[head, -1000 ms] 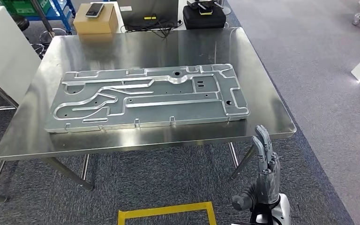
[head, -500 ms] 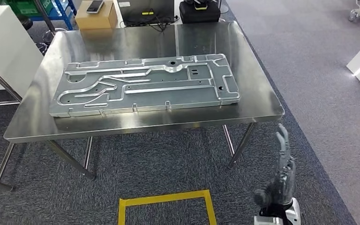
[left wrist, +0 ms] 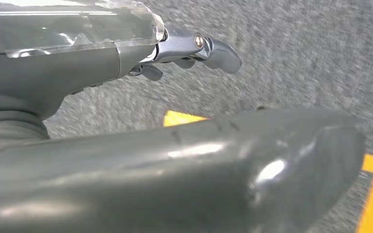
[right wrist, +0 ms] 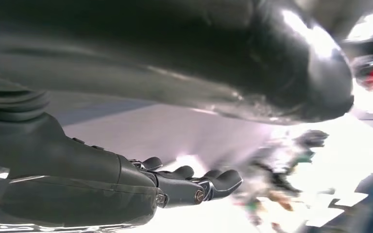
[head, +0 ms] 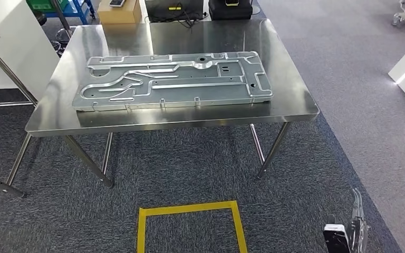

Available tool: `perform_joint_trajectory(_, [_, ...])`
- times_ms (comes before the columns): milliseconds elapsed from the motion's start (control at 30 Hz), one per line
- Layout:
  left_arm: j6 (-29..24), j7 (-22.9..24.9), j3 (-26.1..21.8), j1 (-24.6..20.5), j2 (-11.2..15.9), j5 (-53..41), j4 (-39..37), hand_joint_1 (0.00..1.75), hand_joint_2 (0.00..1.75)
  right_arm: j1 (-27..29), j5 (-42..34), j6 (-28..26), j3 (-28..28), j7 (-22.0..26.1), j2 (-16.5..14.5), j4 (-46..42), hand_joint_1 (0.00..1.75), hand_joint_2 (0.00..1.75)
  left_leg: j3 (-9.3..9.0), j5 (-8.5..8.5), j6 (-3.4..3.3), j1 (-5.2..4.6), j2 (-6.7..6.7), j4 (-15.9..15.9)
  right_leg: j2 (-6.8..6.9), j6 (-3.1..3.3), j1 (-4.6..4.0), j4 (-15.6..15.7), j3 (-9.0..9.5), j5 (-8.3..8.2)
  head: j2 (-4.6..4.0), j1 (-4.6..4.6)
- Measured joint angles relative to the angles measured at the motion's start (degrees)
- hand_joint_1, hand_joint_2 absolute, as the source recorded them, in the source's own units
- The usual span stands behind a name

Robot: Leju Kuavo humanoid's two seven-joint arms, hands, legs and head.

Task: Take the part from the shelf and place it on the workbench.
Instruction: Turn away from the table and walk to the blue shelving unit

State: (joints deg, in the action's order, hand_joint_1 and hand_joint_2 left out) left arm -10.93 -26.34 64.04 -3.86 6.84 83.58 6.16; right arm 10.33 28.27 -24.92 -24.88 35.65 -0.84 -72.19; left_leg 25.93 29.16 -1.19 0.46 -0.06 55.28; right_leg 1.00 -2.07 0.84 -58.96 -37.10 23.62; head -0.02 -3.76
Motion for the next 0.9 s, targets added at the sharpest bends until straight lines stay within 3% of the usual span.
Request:
perform_joint_trajectory(100, [-0.14, -0.06, 0.10, -0.04, 0.05, 0.00, -0.01, 0.00, 0.00, -3.67, 5.86, -1.74, -5.15, -0.90, -0.04, 16.25, 0.00, 0.00, 2.66, -2.16, -0.89, -0.12, 0.58, 0.02, -0.48, -0.44, 0.13, -9.34, -2.57, 8.70, 0.00, 0.00])
perform_joint_trajectory(133, [-0.16, -0.09, 0.20, -0.07, 0.07, 0.00, -0.01, 0.00, 0.00, -4.90, 7.81, -2.21, -6.81, -1.74, 0.09, 22.63, 0.00, 0.00, 3.62, -2.81, -0.93, -0.20, 0.62, 0.17, -0.52, -0.52, 0.12, -12.67, -2.92, 9.95, 0.00, 0.00])
perform_joint_trajectory(167, [-0.17, -0.10, 0.30, -0.07, 0.07, 0.00, 0.00, 0.00, 0.00, -5.73, 9.24, -2.51, -8.13, -2.65, 0.18, 28.25, 0.00, 0.00, 4.61, -3.43, -0.91, -0.26, 0.60, 0.43, -0.54, -0.53, 0.12, -14.80, -2.64, 9.71, 0.00, 0.00])
perform_joint_trajectory(200, [-0.17, -0.10, 0.38, -0.03, 0.07, 0.00, 0.00, 0.00, 0.00, -6.25, 10.18, -2.75, -9.04, -3.54, 0.20, 32.93, 0.00, 0.00, 5.63, -3.97, -0.81, -0.30, 0.55, 0.82, -0.56, -0.47, 0.10, -15.18, -1.52, 8.30, 0.00, 0.00])
perform_joint_trajectory(267, [-0.16, -0.10, 0.44, 0.01, 0.05, 0.00, 0.00, 0.00, 0.00, -7.26, 11.07, -3.25, -10.09, -4.60, 0.19, 39.94, 0.00, 0.00, 7.62, -4.79, -0.40, -0.32, 0.53, 1.91, -0.62, -0.13, 0.03, -9.96, 3.60, 5.52, 0.00, -0.01])
perform_joint_trajectory(333, [-0.15, -0.16, 0.46, -0.20, 0.01, 0.00, 0.00, 0.00, 0.00, -8.63, 11.64, -3.37, -10.90, -5.37, 0.21, 44.91, 0.00, 0.00, 8.95, -5.40, 0.22, -0.42, 0.67, 2.95, -0.70, 0.47, -0.28, -1.62, 9.38, 6.41, 0.00, -0.01])
perform_joint_trajectory(400, [-0.08, -0.24, 0.51, -0.46, -0.01, 0.00, 0.00, 0.00, 0.00, -9.65, 13.13, -1.74, -11.38, -8.35, 0.23, 48.64, 0.00, 0.00, 9.49, -6.24, 0.93, -0.45, 0.85, 3.22, -0.75, 1.21, -0.68, 2.24, 11.35, 7.76, 0.00, -0.01])
perform_joint_trajectory(467, [0.09, -0.20, 0.83, -0.45, 0.05, 0.00, -0.01, 0.00, 0.00, -10.23, 15.48, 1.90, -11.33, -14.60, 0.05, 51.91, 0.00, 0.00, 9.96, -6.60, 1.65, -0.36, 0.81, 3.27, -0.55, 2.13, -0.60, 2.62, 10.53, 6.81, 0.00, -0.01])
perform_joint_trajectory(500, [0.25, -0.11, 1.12, -0.35, 0.08, -0.01, -0.01, 0.00, 0.00, -10.48, 16.48, 4.14, -11.20, -18.26, -0.13, 53.30, 0.00, 0.00, 10.46, -5.32, 1.99, -0.28, 0.72, 4.13, -0.39, 2.62, -0.50, 2.74, 9.88, 6.09, 0.00, 0.00])
perform_joint_trajectory(533, [0.42, 0.04, 1.45, -0.26, 0.10, -0.02, -0.01, 0.00, 0.00, -10.67, 17.10, 6.42, -11.07, -21.67, -0.33, 54.46, 0.00, 0.00, 11.19, -2.96, 2.32, -0.21, 0.64, 5.99, -0.22, 3.00, -0.39, 2.86, 9.07, 5.31, 0.00, 0.00])
perform_joint_trajectory(600, [0.81, 0.36, 2.04, -0.23, 0.10, -0.04, 0.00, 0.00, 0.00, -10.92, 17.13, 11.53, -10.96, -27.48, -0.79, 56.17, 0.00, 0.00, 12.71, 3.15, 2.92, -0.01, 0.58, 12.44, -0.01, 3.44, -0.49, 2.79, 7.28, 3.91, 0.00, -0.01])
perform_joint_trajectory(633, [0.95, 0.45, 2.33, -0.28, 0.08, -0.04, 0.00, 0.00, 0.00, -11.03, 16.63, 14.37, -11.00, -29.64, -0.99, 56.82, 0.00, 0.00, 13.08, 4.86, 3.14, 0.06, 0.58, 15.83, 0.04, 3.49, -0.58, 2.69, 6.29, 3.18, 0.00, -0.01])
perform_joint_trajectory(667, [1.04, 0.49, 2.64, -0.34, 0.03, -0.04, 0.00, 0.00, 0.00, -11.18, 15.97, 17.21, -11.14, -31.34, -1.19, 57.39, 0.00, 0.00, 12.85, 5.09, 3.25, 0.10, 0.58, 18.15, 0.05, 3.51, -0.65, 2.53, 5.22, 2.45, 0.00, -0.02])
perform_joint_trajectory(700, [1.09, 0.50, 2.95, -0.40, -0.03, -0.05, 0.00, 0.00, 0.00, -11.38, 15.41, 19.72, -11.33, -32.70, -1.32, 57.85, 0.00, 0.00, 11.85, 4.04, 3.27, 0.13, 0.59, 18.81, 0.13, 3.50, -0.70, 2.32, 4.12, 1.74, 0.00, -0.02])
perform_joint_trajectory(733, [1.10, 0.51, 3.22, -0.49, -0.10, -0.05, 0.00, 0.00, 0.00, -11.58, 15.20, 21.69, -11.51, -33.95, -1.47, 58.23, 0.00, 0.00, 9.91, 2.31, 3.20, 0.15, 0.66, 17.49, 0.26, 3.47, -0.74, 2.09, 3.04, 1.09, 0.00, -0.02])
perform_joint_trajectory(767, [1.13, 0.51, 3.46, -0.67, -0.16, -0.07, 0.00, 0.00, 0.00, -11.75, 15.48, 23.16, -11.66, -35.24, -1.58, 58.52, 0.00, 0.00, 6.99, 0.98, 3.05, 0.14, 1.05, 14.24, 0.43, 3.38, -0.79, 1.85, 2.15, 0.49, 0.00, -0.02])
perform_joint_trajectory(833, [1.23, 0.51, 3.92, -1.42, -0.21, -0.09, 0.01, 0.00, 0.00, -11.87, 16.97, 24.85, -11.65, -37.66, -1.80, 58.95, 0.00, 0.00, 0.18, 1.40, 2.40, -0.16, 2.51, 5.00, 1.02, 2.94, -0.98, 1.43, 1.13, -0.50, 0.00, -0.02])
perform_joint_trajectory(867, [1.32, 0.51, 4.21, -1.83, -0.24, -0.10, 0.02, 0.00, 0.00, -11.88, 17.79, 25.30, -11.60, -38.59, -1.89, 59.14, 0.00, 0.00, -2.00, 2.21, 1.85, -0.37, 3.02, 1.48, 1.48, 2.61, -1.02, 1.37, 0.99, -1.01, 0.00, -0.01])
perform_joint_trajectory(900, [1.40, 0.51, 4.45, -2.11, -0.26, -0.11, 0.03, 0.00, 0.00, -11.88, 18.41, 25.53, -11.53, -39.26, -1.94, 59.30, 0.00, 0.00, -2.99, 2.77, 1.24, -0.61, 3.10, -0.52, 2.00, 2.25, -0.98, 1.43, 0.97, -1.53, 0.00, -0.01])
